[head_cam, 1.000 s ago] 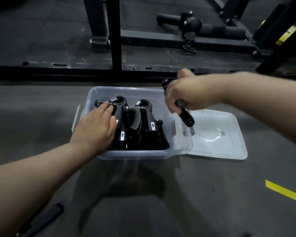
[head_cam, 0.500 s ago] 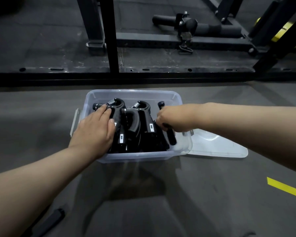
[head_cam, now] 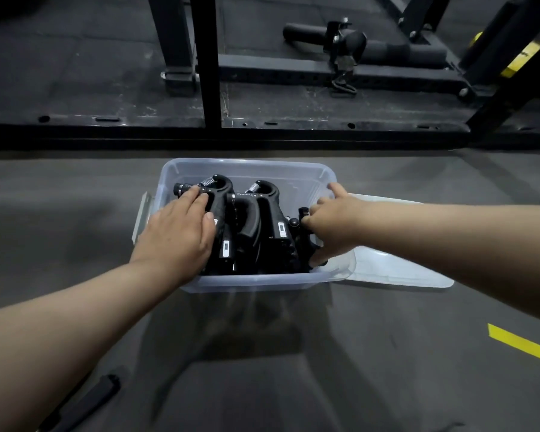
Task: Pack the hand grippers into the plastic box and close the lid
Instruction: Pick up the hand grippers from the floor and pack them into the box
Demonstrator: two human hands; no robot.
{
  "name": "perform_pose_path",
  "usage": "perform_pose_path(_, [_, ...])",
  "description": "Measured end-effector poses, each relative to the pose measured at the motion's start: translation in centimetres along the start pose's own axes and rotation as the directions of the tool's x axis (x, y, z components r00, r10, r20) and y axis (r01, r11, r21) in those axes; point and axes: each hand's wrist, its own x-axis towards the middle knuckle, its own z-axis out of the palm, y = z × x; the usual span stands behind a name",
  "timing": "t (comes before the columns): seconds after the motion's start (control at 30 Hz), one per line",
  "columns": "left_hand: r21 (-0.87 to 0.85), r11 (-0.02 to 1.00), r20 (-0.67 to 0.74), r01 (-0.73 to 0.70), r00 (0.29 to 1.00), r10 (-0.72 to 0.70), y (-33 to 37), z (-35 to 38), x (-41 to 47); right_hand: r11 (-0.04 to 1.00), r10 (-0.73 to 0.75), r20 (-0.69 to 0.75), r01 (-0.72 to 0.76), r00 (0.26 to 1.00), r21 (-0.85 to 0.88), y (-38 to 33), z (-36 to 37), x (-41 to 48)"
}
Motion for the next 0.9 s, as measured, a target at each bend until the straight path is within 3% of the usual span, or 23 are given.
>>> perform_pose_path(0.17, [0.018,1.0,0.003,-0.004,1.0,0.004,0.0,-0.1,0.1,0.997,0.005,-0.207,-0.022,0.978,-0.079,-3.1,1.7,-0.2])
perform_pose_path(0.3, [0.014,1.0,-0.011,-0.012,1.0,0.012,0.0,-0.1,0.0,0.994,0.008,-0.123,-0.022,0.992,-0.111,-3.7,1.4,0.4])
perform_pose_path(0.43, [0.016,1.0,-0.007,-0.015,1.0,0.015,-0.1,0.0,0.1,0.991,-0.11,0.037,0.112,0.993,-0.079,-2.4,0.1,-0.1])
perform_pose_path(0.6, [0.006,1.0,-0.003,-0.009,1.0,0.009,0.0,-0.2,0.1,0.992,-0.09,-0.084,0.083,0.992,-0.09,-2.6,0.7,-0.9])
perform_pose_path(0.73, [0.004,1.0,-0.002,-0.008,1.0,0.008,0.0,-0.1,0.1,0.988,-0.114,0.007,0.114,0.993,-0.1,-3.1,0.3,-0.8])
perform_pose_path(0.9, [0.003,1.0,-0.006,-0.007,1.0,0.007,0.0,0.0,0.1,0.993,-0.098,-0.025,0.096,0.995,-0.069,-3.2,0.7,-0.4])
